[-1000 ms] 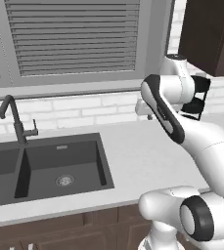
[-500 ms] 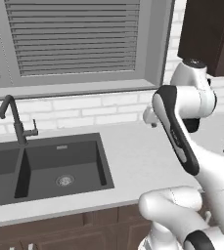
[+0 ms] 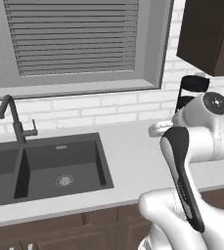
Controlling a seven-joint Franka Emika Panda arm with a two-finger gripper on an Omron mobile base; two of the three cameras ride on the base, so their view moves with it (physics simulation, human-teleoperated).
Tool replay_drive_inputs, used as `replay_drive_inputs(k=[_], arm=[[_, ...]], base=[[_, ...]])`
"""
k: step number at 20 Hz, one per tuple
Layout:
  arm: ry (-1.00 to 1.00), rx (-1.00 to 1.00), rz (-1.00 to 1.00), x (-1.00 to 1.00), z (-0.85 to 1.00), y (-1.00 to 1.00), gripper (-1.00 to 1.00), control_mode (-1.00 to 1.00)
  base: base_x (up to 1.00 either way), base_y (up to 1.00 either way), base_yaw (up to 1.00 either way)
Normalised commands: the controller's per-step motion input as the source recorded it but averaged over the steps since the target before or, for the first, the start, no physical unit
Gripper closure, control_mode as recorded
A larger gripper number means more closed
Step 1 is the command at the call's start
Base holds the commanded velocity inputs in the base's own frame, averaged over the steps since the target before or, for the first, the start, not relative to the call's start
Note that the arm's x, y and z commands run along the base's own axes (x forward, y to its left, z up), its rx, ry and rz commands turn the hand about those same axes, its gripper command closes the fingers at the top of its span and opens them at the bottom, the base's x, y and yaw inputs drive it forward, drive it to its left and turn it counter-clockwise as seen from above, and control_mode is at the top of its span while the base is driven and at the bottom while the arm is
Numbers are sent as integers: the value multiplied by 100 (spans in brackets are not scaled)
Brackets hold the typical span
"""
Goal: Navigate to the oven.
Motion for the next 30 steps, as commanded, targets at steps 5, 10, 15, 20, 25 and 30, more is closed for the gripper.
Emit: replay_drive_inputs(k=[5, 10, 15, 20, 25, 30], arm=[[0, 0, 0, 0, 0, 0, -100, 100], [0, 0, 0, 0, 0, 0, -100, 100], [0, 0, 0, 0, 0, 0, -100, 100], [0, 0, 0, 0, 0, 0, -100, 100], [0, 0, 0, 0, 0, 0, -100, 100], [0, 0, 0, 0, 0, 0, -100, 100]], base=[[-72, -5, -2], [-51, 28, -7], [-7, 100, -8], [1, 100, -5], [-1, 100, 17], [0, 100, 25]])
